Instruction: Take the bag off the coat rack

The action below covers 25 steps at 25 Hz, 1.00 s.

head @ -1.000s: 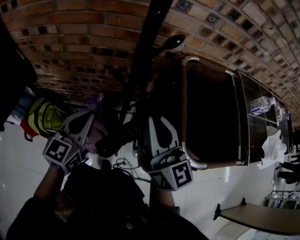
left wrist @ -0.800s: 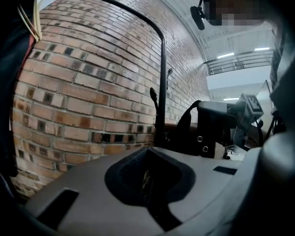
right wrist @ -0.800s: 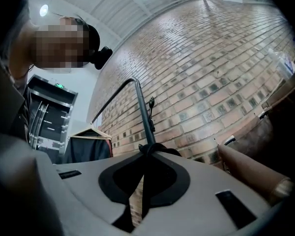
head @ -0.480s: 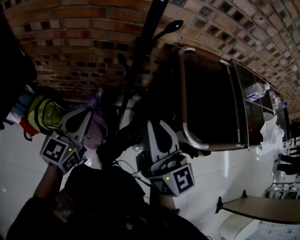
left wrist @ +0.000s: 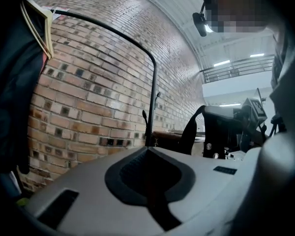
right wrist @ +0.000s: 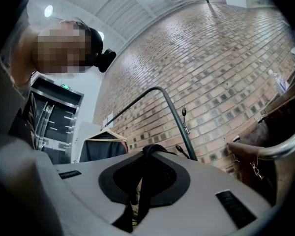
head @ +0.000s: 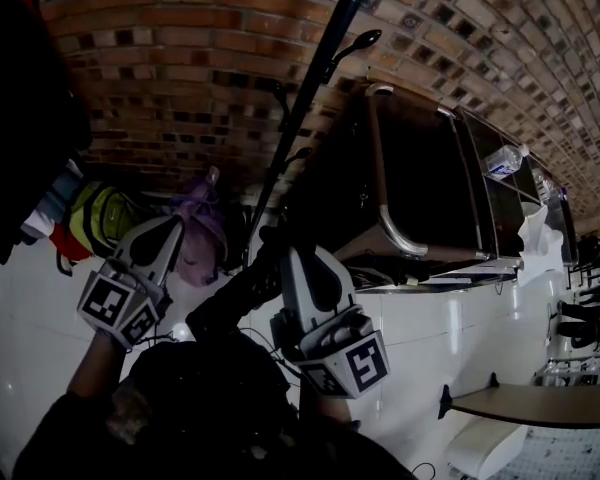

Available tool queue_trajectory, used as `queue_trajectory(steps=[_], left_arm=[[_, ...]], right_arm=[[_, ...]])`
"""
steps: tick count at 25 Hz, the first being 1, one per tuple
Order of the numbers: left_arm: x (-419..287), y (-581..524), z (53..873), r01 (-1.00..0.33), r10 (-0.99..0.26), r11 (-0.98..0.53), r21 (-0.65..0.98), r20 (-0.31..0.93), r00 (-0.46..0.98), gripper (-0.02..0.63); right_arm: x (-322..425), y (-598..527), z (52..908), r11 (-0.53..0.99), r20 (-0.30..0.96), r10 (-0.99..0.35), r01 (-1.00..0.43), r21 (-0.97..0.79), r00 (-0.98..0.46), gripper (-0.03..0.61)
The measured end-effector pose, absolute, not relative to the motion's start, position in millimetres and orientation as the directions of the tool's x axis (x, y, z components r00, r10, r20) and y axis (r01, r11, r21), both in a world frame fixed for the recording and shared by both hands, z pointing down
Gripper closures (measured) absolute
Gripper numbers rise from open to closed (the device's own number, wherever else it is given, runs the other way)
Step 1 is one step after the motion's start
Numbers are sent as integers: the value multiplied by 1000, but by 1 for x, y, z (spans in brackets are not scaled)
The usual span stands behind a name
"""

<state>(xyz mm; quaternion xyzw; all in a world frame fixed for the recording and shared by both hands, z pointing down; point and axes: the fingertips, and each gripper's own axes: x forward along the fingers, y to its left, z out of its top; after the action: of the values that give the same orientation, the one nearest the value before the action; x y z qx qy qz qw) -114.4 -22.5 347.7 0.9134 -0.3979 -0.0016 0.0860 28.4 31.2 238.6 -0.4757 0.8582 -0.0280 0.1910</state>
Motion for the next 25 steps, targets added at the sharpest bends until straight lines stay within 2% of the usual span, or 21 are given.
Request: queue_trajectory(steps=[7,14,25], left_arm=[[-166,40,337,-700,-702,-700,140,44,711,588],[-219,103,332,-685,-688,-715,140,31,725,588],[-286,167,315,-671,-676,-727,148,20,737,588]], right_arm=[[-35,96,225,572,-354,-804,-784,-241,-478,546],[-91,158,244,554,-286,-824,-800,-229,-489,546],[-154,225,240,518,-265,-851,-805,-289,-453,548]])
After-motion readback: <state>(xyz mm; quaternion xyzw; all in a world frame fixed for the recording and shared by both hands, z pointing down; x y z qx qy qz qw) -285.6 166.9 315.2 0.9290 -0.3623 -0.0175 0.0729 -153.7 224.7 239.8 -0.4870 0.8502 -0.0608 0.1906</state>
